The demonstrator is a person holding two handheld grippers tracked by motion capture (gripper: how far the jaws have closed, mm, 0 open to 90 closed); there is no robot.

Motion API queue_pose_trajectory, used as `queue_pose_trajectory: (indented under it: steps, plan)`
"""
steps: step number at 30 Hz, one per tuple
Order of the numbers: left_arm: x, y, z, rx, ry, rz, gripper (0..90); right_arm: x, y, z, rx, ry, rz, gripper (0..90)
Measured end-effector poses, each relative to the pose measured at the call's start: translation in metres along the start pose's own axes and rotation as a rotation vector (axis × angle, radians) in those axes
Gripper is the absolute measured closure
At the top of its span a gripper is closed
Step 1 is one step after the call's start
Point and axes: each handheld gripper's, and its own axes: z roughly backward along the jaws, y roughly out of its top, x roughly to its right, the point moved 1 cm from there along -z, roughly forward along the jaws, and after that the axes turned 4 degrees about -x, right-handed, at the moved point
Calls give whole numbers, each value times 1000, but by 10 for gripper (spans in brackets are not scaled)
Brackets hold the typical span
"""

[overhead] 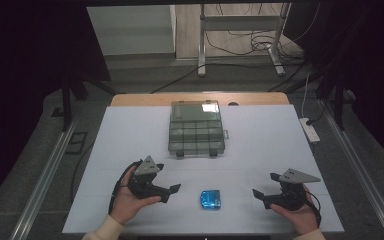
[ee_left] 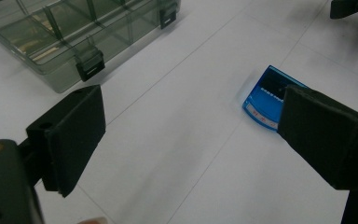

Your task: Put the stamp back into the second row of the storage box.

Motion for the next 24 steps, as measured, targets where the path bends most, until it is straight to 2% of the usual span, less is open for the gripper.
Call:
queue_pose_trajectory:
  steps: [14, 24]
  plan:
    - [7, 10, -13, -30, -42, -27, 86, 0, 0, 0, -4, 1, -1, 78]
    - [18, 16, -25, -60, -79, -56, 86, 0, 0, -1, -6, 1, -1, 78]
